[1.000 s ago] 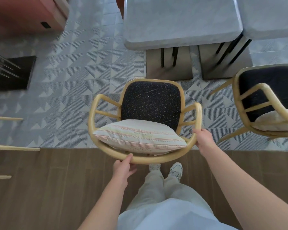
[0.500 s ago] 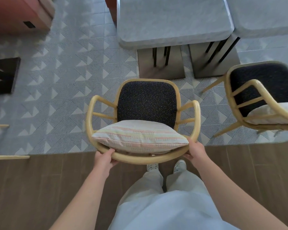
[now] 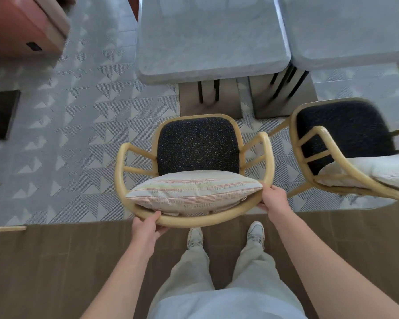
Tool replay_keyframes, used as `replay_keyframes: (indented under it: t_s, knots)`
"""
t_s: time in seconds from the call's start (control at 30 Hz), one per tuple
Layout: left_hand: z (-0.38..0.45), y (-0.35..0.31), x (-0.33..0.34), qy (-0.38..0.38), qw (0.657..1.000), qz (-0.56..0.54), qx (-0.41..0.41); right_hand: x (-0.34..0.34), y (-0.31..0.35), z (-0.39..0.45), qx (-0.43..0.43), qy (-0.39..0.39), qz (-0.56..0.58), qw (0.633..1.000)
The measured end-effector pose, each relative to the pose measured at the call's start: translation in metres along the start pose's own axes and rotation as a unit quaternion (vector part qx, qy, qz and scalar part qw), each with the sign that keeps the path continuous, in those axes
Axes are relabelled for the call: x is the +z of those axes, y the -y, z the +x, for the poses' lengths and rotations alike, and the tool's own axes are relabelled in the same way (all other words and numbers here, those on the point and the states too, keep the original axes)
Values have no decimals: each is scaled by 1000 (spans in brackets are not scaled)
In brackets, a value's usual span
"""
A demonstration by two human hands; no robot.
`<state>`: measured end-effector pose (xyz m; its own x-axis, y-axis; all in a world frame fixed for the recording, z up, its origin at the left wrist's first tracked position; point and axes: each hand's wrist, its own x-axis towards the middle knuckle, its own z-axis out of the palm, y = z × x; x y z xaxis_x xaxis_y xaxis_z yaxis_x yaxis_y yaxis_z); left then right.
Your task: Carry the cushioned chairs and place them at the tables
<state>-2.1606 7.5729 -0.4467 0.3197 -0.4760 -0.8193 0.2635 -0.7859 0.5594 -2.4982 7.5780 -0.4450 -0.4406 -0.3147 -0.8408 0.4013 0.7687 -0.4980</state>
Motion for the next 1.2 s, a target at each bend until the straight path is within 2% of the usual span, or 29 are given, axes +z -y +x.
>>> replay_keyframes:
  t_s: [0.17, 0.43, 0.67, 0.87, 1.2]
  knots:
    - [-20, 20, 54, -8, 1000, 3, -6, -48, 22, 27, -7, 1, -5, 1000]
    - [-39, 55, 93, -25, 999, -17, -36, -102, 28, 48, 7, 78, -40, 996]
    - [-57, 50, 97, -21, 999, -16, -37, -121, 34, 44, 10, 117, -46, 992]
    - [-74, 63, 109, -33, 996, -74, -23, -129, 37, 37, -10, 109, -63, 992]
    - [-108, 62, 117, 3, 988, -154, -27, -108, 36, -15, -87, 85, -137, 983]
